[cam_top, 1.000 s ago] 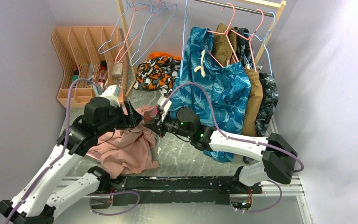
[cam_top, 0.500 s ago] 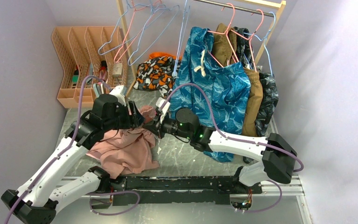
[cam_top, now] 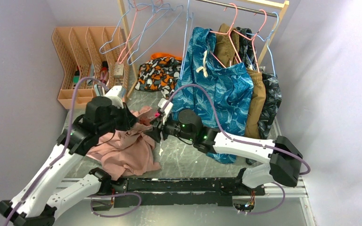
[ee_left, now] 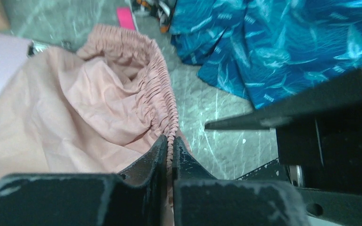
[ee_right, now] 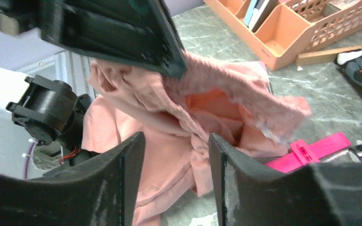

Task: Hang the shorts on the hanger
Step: Adjust the shorts at the center of the board.

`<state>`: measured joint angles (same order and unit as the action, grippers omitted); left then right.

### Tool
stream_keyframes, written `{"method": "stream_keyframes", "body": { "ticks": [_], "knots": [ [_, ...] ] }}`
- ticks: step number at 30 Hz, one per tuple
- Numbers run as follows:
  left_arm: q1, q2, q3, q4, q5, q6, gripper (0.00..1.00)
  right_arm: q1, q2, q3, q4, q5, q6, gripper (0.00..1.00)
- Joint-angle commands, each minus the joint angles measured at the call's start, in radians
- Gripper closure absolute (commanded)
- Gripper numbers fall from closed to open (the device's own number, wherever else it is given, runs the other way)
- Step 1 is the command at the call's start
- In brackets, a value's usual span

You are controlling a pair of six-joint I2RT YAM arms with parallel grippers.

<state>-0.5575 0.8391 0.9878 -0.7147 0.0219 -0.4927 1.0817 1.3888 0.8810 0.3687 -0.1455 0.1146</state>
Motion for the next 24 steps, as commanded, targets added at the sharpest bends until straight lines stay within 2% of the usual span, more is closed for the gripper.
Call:
{"method": "stream_keyframes", "body": {
  "ticks": [1,3,7,12,17,19,24],
  "knots": [
    [0.001,-0.098,0.097,0.002,-0.021,0.132,0.93,0.002,-0.116,-0.002,-0.044,0.067,0.025,0.38],
    [0.000,-0.139,0.124,0.010,-0.001,0.198,0.93,0.003,-0.176,-0.031,-0.056,0.107,0.037,0.34],
    [-0.001,-0.236,0.174,0.031,0.042,0.313,0.93,0.002,-0.280,-0.079,-0.085,0.242,0.065,0.32],
    [-0.001,-0.354,0.192,0.103,0.130,0.409,0.93,-0.020,-0.281,-0.075,-0.129,0.375,0.124,0.32],
    [-0.001,-0.430,0.197,0.134,0.173,0.472,0.93,-0.098,-0.274,-0.105,-0.007,0.174,0.223,0.31],
    [-0.001,-0.438,0.215,0.129,0.182,0.492,0.93,-0.107,-0.271,-0.110,0.036,0.091,0.218,0.30],
    [-0.001,-0.430,0.283,0.158,0.194,0.535,0.93,-0.114,-0.287,-0.135,0.063,-0.002,0.192,0.27]
  ]
}}
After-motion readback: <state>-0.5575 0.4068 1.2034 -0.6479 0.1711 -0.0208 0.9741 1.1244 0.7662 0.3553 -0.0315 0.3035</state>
